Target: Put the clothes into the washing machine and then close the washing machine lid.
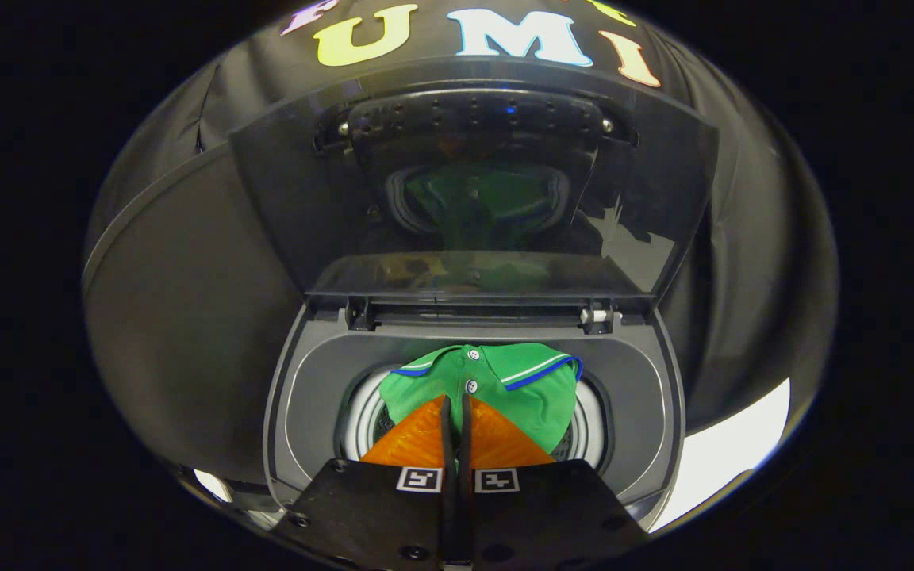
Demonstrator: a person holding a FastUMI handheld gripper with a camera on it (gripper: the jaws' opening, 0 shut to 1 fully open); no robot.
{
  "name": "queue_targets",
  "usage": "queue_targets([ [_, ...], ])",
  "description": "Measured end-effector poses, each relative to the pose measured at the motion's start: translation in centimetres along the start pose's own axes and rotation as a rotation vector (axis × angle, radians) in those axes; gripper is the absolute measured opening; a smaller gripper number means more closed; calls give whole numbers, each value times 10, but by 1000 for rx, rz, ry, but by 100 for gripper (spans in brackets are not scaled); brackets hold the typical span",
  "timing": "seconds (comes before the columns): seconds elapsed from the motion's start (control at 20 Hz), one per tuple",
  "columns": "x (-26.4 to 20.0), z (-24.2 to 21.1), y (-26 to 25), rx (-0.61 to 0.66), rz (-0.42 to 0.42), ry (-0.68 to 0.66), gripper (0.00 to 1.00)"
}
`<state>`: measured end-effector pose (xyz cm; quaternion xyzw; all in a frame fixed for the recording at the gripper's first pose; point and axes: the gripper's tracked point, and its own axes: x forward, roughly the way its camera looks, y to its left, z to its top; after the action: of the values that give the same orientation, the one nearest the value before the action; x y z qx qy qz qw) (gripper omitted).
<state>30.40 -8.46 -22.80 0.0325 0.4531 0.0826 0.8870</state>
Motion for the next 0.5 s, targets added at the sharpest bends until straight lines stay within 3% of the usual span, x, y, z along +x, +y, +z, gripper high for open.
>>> queue_targets([
  [0.5, 17, -23, -8, 30, -28, 53, 1],
])
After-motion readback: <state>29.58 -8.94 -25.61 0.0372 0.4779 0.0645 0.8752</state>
